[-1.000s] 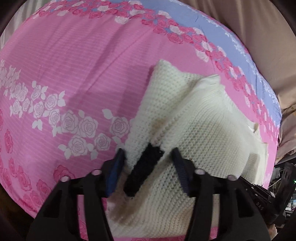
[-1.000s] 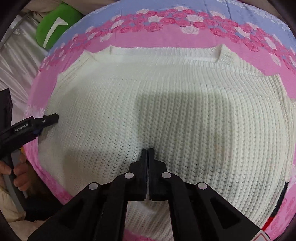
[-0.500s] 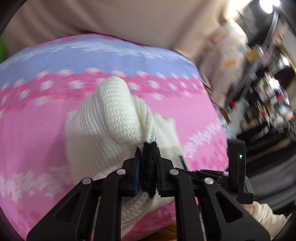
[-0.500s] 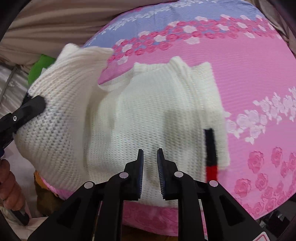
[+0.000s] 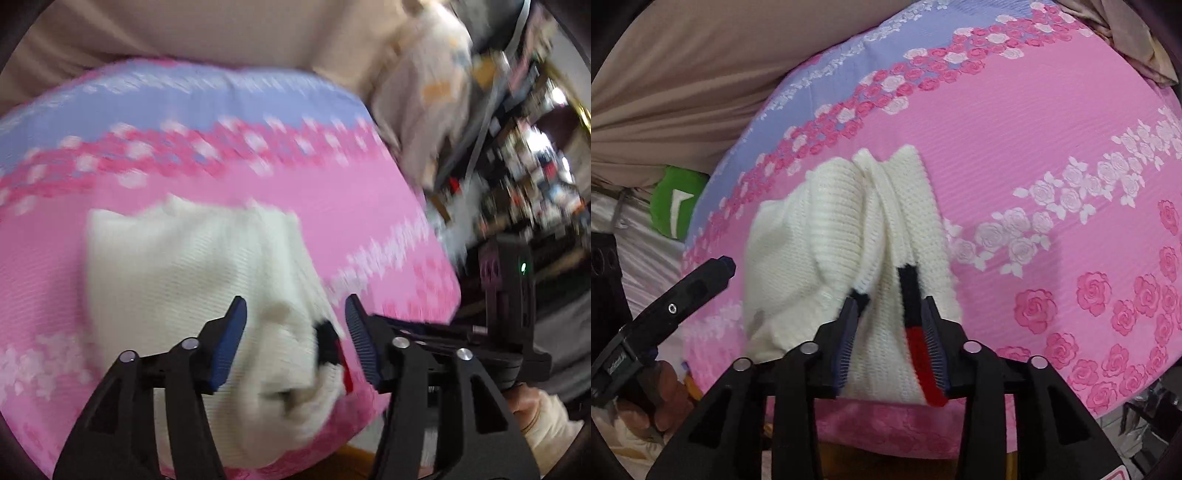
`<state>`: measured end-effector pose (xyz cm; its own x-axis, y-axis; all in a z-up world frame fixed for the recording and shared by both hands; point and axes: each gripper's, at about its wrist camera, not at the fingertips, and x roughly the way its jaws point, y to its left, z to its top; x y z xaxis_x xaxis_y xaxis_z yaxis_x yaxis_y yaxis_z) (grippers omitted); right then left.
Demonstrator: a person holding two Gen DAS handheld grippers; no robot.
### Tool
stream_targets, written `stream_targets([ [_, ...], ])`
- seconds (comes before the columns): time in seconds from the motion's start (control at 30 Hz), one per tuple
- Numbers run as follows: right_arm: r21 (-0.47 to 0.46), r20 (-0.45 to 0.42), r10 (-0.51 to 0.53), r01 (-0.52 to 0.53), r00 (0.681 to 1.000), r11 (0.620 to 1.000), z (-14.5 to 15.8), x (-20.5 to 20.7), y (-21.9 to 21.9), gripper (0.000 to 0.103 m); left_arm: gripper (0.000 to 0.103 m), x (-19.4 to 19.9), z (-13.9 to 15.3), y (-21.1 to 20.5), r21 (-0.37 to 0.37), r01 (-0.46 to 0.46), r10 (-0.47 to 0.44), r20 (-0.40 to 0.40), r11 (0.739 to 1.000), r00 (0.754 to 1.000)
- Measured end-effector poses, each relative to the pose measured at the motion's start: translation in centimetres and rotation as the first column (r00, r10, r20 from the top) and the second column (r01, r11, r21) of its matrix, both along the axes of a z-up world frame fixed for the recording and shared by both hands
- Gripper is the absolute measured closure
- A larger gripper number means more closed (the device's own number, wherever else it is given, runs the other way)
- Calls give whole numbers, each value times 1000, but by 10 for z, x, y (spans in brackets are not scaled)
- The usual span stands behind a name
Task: Fold small clothes
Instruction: 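Release the folded sweater and pull both tools back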
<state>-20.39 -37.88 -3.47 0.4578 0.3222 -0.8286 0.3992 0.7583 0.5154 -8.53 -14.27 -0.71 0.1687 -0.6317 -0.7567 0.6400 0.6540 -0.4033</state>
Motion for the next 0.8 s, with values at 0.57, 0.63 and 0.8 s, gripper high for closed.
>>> stream_targets([
  [0.57,146,-123,252,-234,960,961,-24,81,57,88,48,-12,-19,133,170,-414,420,0,894,907],
  [0.63,163,3,284,-281,959,946,2,83,59,102,48,-11,-13,135,157,-417,419,17,895,908],
  [0.8,-1,62,252,-252,966,968,32,75,43,100,48,-5,-14,127,165,-380,383,15,910,924],
])
